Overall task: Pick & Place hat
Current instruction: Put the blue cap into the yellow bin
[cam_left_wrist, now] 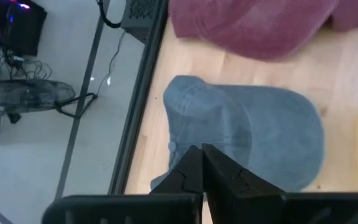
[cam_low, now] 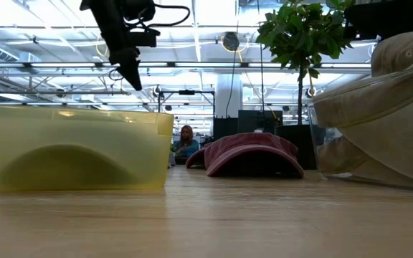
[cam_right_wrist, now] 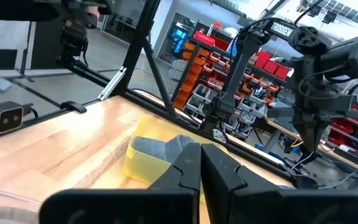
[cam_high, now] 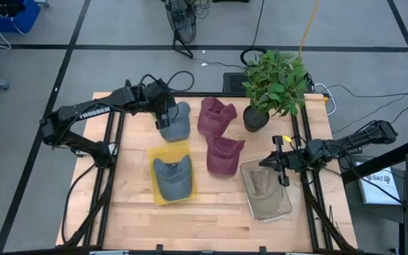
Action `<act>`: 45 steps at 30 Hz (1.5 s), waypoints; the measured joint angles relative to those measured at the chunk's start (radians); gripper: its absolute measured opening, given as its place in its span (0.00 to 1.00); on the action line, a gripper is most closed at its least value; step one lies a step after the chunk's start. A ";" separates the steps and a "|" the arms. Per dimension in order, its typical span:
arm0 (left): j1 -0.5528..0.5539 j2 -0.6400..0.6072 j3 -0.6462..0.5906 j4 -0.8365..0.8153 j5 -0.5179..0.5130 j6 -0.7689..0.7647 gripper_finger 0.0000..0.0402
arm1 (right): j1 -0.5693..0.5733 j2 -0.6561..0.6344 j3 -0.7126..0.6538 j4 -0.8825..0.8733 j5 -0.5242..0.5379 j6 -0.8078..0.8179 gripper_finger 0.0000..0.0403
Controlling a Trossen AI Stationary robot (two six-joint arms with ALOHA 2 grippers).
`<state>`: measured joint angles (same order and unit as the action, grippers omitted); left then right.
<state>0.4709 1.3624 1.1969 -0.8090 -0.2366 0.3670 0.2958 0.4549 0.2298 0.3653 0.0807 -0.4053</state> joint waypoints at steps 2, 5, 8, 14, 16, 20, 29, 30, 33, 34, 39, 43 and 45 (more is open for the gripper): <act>0.005 0.000 0.000 0.013 0.000 -0.016 0.02 | 0.000 0.000 0.000 0.001 0.000 -0.003 0.00; 0.007 0.000 0.000 0.022 0.000 -0.032 0.01 | 0.000 0.000 0.000 0.006 0.000 0.011 0.00; 0.005 0.000 0.000 0.024 0.000 -0.061 0.02 | 0.000 0.000 0.000 0.012 0.000 0.040 0.00; -0.002 0.000 0.000 0.024 -0.002 -0.126 0.07 | 0.000 0.000 0.000 0.012 0.000 0.079 0.00; -0.001 0.000 0.000 0.030 -0.027 -0.122 0.07 | 0.000 0.000 0.000 0.011 0.000 0.079 0.00; -0.001 0.000 0.000 0.049 -0.046 -0.111 0.08 | 0.000 0.000 0.000 0.011 0.000 0.079 0.00; 0.060 0.004 0.001 0.048 -0.045 -0.195 0.08 | 0.000 0.000 0.000 -0.010 0.000 0.052 0.00; 0.082 0.010 0.001 0.050 -0.031 -0.230 0.08 | 0.000 0.000 0.000 -0.009 0.000 0.053 0.00; 0.144 0.017 0.002 0.023 0.081 -0.253 0.08 | 0.000 0.000 0.000 -0.006 -0.002 0.052 0.00; 0.157 0.020 0.002 0.019 0.114 -0.246 0.08 | 0.000 0.000 0.000 -0.004 -0.002 0.051 0.00; 0.184 0.065 0.000 0.028 0.135 -0.161 0.08 | 0.000 0.000 0.000 0.006 -0.003 0.045 0.00; 0.206 0.102 0.001 0.070 0.136 -0.056 0.08 | 0.000 0.000 0.000 0.017 -0.003 0.028 0.00; 0.218 0.117 0.000 0.106 0.143 -0.035 0.08 | 0.000 0.000 0.000 0.020 -0.003 0.014 0.00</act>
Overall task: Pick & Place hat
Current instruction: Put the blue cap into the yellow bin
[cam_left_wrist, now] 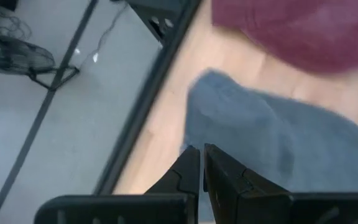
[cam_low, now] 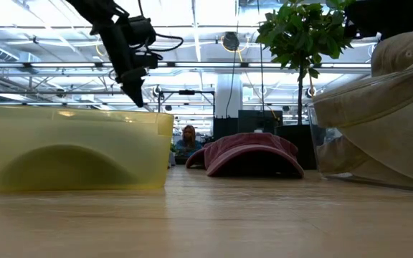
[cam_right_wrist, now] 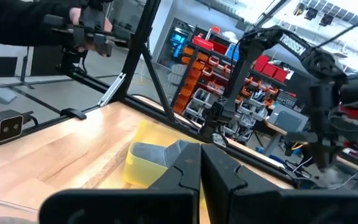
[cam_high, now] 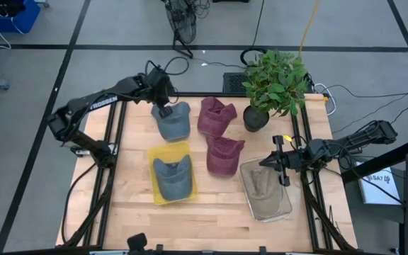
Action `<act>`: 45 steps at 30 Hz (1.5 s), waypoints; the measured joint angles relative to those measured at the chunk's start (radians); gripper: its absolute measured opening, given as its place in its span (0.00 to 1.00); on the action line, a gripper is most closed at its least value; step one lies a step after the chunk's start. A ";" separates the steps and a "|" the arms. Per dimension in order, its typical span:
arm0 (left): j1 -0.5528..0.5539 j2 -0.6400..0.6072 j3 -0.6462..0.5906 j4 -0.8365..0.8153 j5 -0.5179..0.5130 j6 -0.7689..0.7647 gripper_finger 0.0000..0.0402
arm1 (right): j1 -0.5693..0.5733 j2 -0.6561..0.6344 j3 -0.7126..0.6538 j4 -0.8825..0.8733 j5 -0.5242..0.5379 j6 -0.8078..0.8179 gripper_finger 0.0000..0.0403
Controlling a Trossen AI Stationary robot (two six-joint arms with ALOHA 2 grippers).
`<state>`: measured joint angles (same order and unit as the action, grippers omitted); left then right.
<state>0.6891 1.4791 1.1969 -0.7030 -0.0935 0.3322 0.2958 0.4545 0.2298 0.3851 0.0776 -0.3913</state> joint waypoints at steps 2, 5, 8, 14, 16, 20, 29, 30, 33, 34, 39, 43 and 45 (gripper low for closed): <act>0.009 0.014 0.001 0.027 0.004 0.004 0.08 | 0.000 0.000 0.000 0.000 0.000 -0.023 0.00; 0.015 0.026 0.001 0.025 -0.009 0.033 0.08 | 0.000 0.000 0.000 -0.003 0.000 -0.052 0.00; 0.014 0.027 0.001 0.019 -0.011 0.063 0.08 | 0.000 0.000 0.000 -0.001 0.000 -0.083 0.00; -0.012 0.027 0.001 0.012 -0.045 0.043 0.08 | 0.000 0.000 0.000 0.002 0.000 -0.100 0.00; -0.026 0.027 0.001 0.007 -0.098 0.034 0.08 | 0.000 0.000 0.000 0.011 0.000 -0.115 0.00; -0.036 0.027 0.001 -0.024 -0.108 0.100 0.08 | 0.000 0.000 0.000 0.017 0.002 -0.126 0.00; 0.079 0.162 0.005 -0.041 -0.006 0.127 0.08 | 0.000 0.001 0.000 0.035 0.003 -0.120 0.00; 0.086 0.174 0.005 -0.046 0.036 0.145 0.08 | 0.000 0.001 0.000 0.030 0.003 -0.120 0.00; 0.077 0.188 0.005 -0.054 0.073 0.188 0.08 | 0.000 0.008 0.000 0.019 0.000 -0.119 0.00; 0.068 0.189 0.005 -0.054 0.070 0.190 0.08 | 0.000 0.011 0.000 0.014 -0.004 -0.118 0.00; 0.026 0.165 0.005 -0.027 0.060 0.192 0.08 | 0.010 0.026 0.000 -0.027 -0.111 -0.127 0.00; 0.000 0.149 0.006 0.037 0.059 0.226 0.08 | 0.009 0.027 0.000 -0.005 -0.100 -0.126 0.00; -0.010 0.143 0.007 0.083 0.058 0.249 0.08 | 0.006 0.027 0.000 -0.006 -0.098 -0.124 0.00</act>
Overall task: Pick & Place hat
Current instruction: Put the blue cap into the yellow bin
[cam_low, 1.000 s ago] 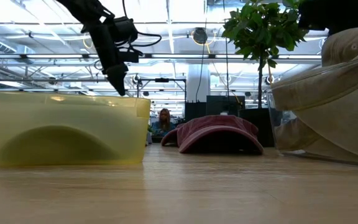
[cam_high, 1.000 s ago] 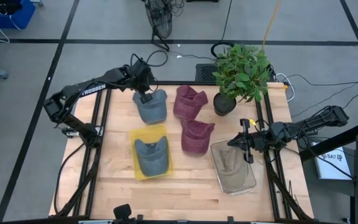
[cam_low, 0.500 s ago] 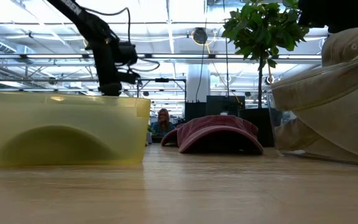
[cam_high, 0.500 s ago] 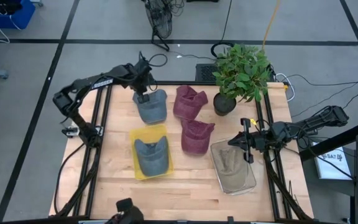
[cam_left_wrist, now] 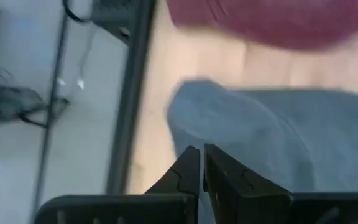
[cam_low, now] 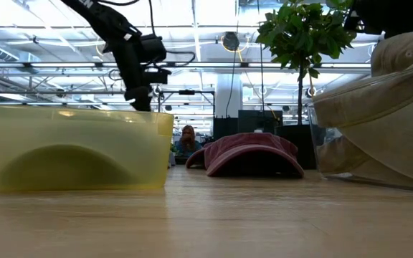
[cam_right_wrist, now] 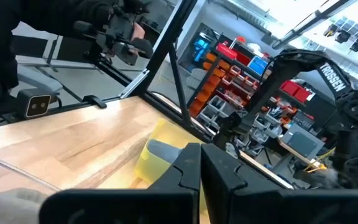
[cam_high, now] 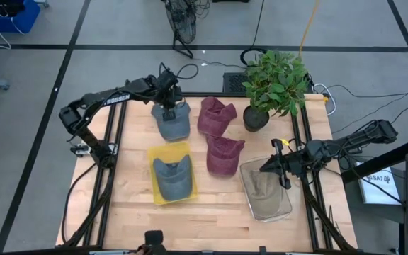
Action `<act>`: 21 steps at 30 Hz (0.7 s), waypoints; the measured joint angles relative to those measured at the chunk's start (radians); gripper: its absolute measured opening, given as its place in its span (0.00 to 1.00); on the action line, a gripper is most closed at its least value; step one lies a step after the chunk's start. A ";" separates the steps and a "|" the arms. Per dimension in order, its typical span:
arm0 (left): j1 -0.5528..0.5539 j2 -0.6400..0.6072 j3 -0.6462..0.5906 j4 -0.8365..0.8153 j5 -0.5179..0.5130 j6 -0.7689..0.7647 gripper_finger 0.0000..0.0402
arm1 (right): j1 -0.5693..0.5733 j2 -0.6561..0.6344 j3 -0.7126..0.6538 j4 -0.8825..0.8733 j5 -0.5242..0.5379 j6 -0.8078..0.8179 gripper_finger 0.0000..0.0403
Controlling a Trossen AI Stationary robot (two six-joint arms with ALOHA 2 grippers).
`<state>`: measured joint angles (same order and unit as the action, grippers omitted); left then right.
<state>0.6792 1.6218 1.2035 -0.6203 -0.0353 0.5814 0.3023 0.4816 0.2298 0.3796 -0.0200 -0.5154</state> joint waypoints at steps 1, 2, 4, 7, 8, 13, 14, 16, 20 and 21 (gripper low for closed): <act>-0.005 0.000 0.001 0.019 -0.001 0.005 0.08 | 0.000 0.001 0.000 0.000 0.000 0.004 0.00; -0.008 0.002 0.001 0.027 -0.006 0.004 0.08 | 0.000 0.001 0.000 -0.001 0.000 0.005 0.00; -0.017 0.003 -0.001 0.040 -0.026 -0.012 0.08 | 0.000 0.000 0.000 0.004 0.000 0.005 0.00; -0.033 0.002 0.000 0.046 -0.045 -0.056 0.08 | 0.000 0.001 0.000 0.005 0.000 0.006 0.00; -0.036 0.002 -0.001 0.045 -0.045 -0.066 0.08 | 0.000 0.000 0.000 0.005 0.000 0.006 0.00; -0.039 0.002 -0.001 -0.029 0.000 -0.067 0.08 | 0.000 0.000 0.000 0.006 0.000 0.002 0.00; -0.038 0.002 -0.001 -0.050 0.012 -0.062 0.08 | 0.000 0.000 0.000 0.005 0.000 -0.001 0.00; -0.038 0.002 -0.001 -0.072 0.026 -0.060 0.09 | 0.000 0.000 0.000 0.005 0.008 -0.002 0.00; -0.038 0.002 -0.001 -0.106 0.092 -0.066 0.18 | 0.000 0.000 0.000 0.006 0.054 -0.002 0.00; -0.038 0.002 -0.001 -0.114 0.106 -0.067 0.21 | 0.000 0.000 0.000 0.006 0.069 -0.003 0.00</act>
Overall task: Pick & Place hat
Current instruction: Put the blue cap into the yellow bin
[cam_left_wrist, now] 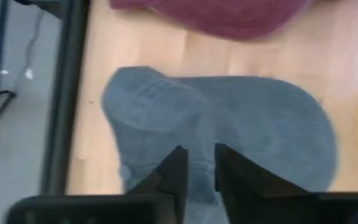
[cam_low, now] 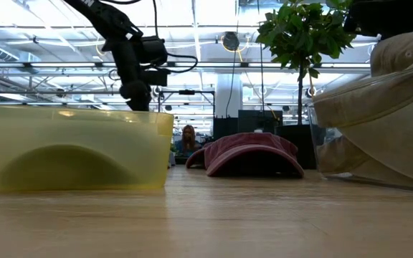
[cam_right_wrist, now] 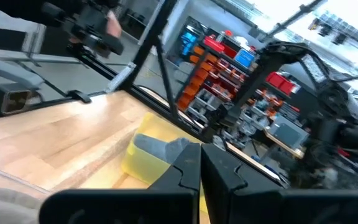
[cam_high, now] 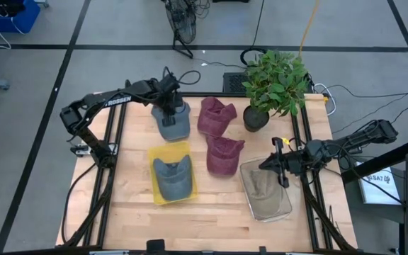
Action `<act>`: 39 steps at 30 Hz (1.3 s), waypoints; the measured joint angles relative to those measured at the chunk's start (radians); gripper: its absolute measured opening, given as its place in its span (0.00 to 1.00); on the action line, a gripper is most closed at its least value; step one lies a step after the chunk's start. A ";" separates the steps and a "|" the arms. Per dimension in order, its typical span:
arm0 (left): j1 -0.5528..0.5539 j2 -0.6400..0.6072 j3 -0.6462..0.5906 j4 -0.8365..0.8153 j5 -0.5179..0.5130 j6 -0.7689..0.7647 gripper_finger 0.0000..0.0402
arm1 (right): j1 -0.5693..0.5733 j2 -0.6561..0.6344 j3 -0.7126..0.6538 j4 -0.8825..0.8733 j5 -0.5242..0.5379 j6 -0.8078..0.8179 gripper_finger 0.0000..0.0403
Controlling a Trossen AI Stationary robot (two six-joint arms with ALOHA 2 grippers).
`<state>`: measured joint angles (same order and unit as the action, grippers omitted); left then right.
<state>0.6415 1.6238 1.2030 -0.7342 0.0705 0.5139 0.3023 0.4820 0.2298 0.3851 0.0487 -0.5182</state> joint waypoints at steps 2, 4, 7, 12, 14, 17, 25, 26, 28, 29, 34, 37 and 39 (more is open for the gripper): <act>0.000 0.001 0.000 -0.018 0.007 -0.013 0.30 | 0.000 0.000 0.000 0.000 0.008 -0.001 0.00; 0.000 0.004 0.000 -0.030 0.009 -0.028 0.39 | 0.000 0.000 0.000 0.000 0.006 -0.002 0.00; 0.000 0.005 0.000 -0.078 0.008 -0.040 0.51 | 0.000 0.000 0.000 0.000 0.005 -0.003 0.00; -0.006 0.005 -0.034 -0.077 0.000 -0.037 0.65 | 0.000 0.000 0.000 0.000 0.004 -0.018 0.00; -0.007 0.006 -0.047 -0.072 -0.030 -0.032 0.67 | 0.000 0.000 0.000 0.000 0.003 -0.018 0.00; -0.006 0.006 -0.062 -0.052 -0.068 -0.029 0.69 | 0.000 0.000 0.000 0.000 0.003 -0.018 0.00; -0.001 0.006 -0.108 0.025 -0.063 -0.020 0.68 | 0.000 0.000 0.000 0.008 0.003 -0.022 0.00; -0.001 0.006 -0.120 0.033 -0.060 -0.019 0.68 | 0.000 0.000 0.000 0.008 0.003 -0.021 0.00; -0.001 0.006 -0.136 0.039 -0.048 -0.014 0.68 | 0.000 0.000 0.000 0.008 0.003 -0.021 0.00; -0.001 0.006 -0.140 0.040 -0.048 -0.012 0.68 | 0.000 0.000 0.000 0.008 0.003 -0.021 0.00; -0.001 0.011 -0.142 0.056 -0.046 -0.012 0.68 | 0.000 0.000 0.000 0.009 0.003 -0.022 0.00; -0.002 0.040 -0.142 0.086 -0.045 -0.013 0.68 | 0.000 0.000 0.000 0.023 0.003 -0.025 0.00; -0.002 0.068 -0.141 0.104 -0.045 -0.013 0.68 | 0.000 0.000 0.000 0.028 0.003 -0.025 0.00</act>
<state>0.6399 1.6922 1.0616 -0.6304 0.0250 0.5009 0.3023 0.4824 0.2298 0.4130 0.0514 -0.5437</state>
